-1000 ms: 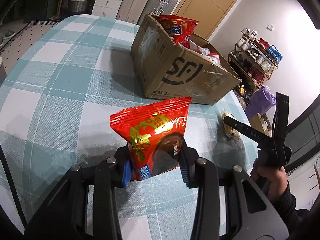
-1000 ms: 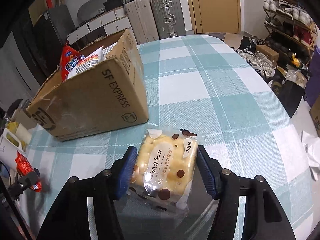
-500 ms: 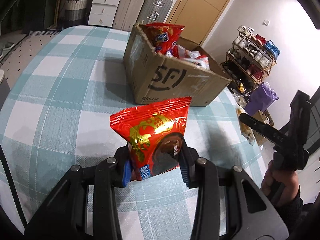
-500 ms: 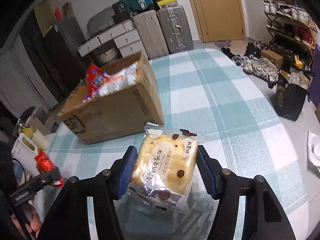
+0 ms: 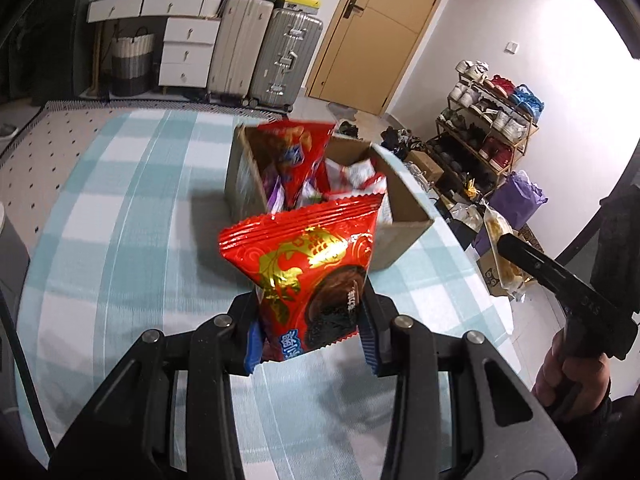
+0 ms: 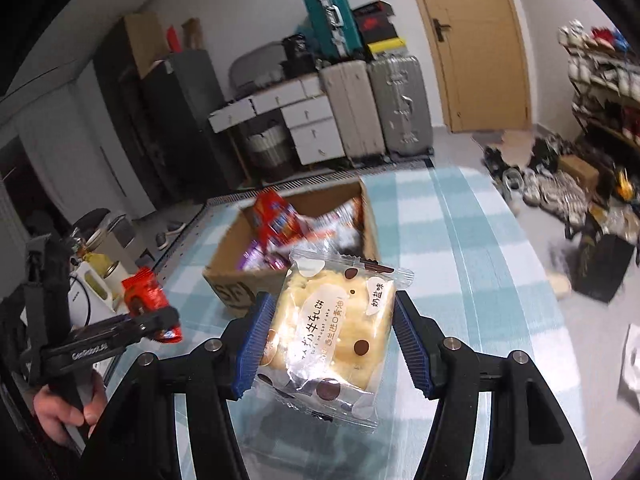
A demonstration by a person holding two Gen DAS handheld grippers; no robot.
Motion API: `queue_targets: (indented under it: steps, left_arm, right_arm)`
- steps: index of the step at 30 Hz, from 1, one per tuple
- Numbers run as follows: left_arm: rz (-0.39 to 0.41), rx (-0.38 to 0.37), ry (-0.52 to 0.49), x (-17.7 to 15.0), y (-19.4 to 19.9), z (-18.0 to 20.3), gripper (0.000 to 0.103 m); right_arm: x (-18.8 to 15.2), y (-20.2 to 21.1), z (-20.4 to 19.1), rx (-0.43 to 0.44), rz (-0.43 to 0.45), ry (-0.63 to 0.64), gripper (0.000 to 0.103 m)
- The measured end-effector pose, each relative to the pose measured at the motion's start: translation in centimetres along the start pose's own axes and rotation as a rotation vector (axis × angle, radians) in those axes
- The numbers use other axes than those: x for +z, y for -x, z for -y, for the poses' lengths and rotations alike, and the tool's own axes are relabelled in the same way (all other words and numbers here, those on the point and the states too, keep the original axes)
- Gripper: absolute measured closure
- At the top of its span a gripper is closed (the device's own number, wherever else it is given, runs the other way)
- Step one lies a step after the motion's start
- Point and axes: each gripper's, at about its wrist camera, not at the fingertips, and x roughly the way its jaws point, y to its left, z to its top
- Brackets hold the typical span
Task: Organize snacks
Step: 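Lift and carry the red packet and bread packet over the box, then open both grippers to drop the two packets into the box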
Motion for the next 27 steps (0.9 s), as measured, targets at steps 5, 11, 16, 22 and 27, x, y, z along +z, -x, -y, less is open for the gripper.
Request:
queue_targets:
  steps: [5, 11, 16, 22, 27]
  left_arm:
    - [0.015, 0.001, -0.051, 2.3, 0.4, 1.2, 0.068]
    - [0.022, 0.015, -0.085, 5.1, 0.3, 2.0, 0.068]
    - [0.018, 0.028, -0.112, 7.3, -0.6, 2.6, 0.068]
    - [-0.003, 0.022, -0.152, 9.3, -2.1, 3.9, 0.068]
    - [-0.021, 0.027, -0.173, 10.7, -3.9, 4.9, 0.068]
  right_arm:
    - [2.4, -0.5, -1.6, 0.014, 0.024, 0.081, 0.042]
    - [4.8, -2.0, -3.1, 0.041, 0.029, 0.131, 0.042]
    - [6.9, -3.0, -4.2, 0.052, 0.044, 0.175, 0.042]
    - [9.4, -4.4, -4.4, 0.067, 0.052, 0.184, 0.042]
    - [10.7, -6.0, -3.9, 0.075, 0.04, 0.173, 0.042]
